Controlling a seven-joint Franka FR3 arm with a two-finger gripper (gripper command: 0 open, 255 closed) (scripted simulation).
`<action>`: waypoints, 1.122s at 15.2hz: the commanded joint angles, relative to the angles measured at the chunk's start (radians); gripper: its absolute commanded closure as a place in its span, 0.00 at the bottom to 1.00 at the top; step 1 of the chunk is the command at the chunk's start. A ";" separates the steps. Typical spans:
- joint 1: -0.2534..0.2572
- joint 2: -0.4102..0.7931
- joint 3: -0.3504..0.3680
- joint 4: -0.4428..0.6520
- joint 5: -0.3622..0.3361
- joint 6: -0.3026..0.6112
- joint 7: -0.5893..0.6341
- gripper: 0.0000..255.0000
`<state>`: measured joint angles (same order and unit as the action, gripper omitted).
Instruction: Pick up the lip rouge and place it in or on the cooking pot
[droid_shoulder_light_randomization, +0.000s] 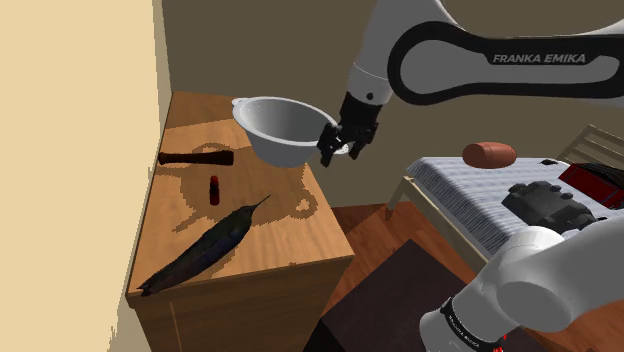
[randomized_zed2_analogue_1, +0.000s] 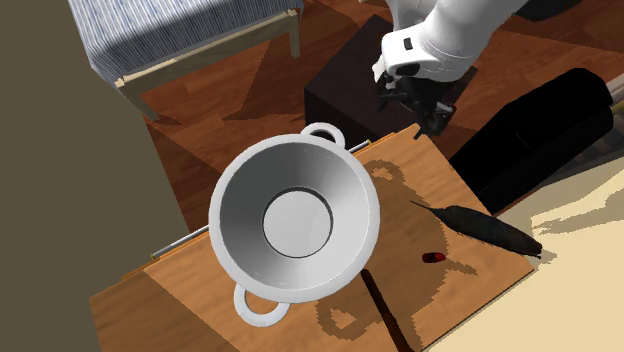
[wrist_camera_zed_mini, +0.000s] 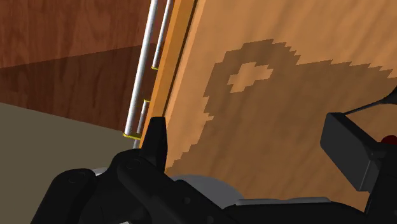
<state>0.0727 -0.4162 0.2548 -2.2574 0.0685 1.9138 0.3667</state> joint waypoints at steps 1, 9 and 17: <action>0.003 0.059 0.031 0.032 -0.006 0.033 0.042 0.00; 0.024 0.337 0.145 0.239 -0.100 0.107 0.235 0.00; 0.105 0.653 0.195 0.541 -0.269 0.096 0.428 0.00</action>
<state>0.1613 0.1920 0.4452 -1.7638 -0.1758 2.0167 0.7666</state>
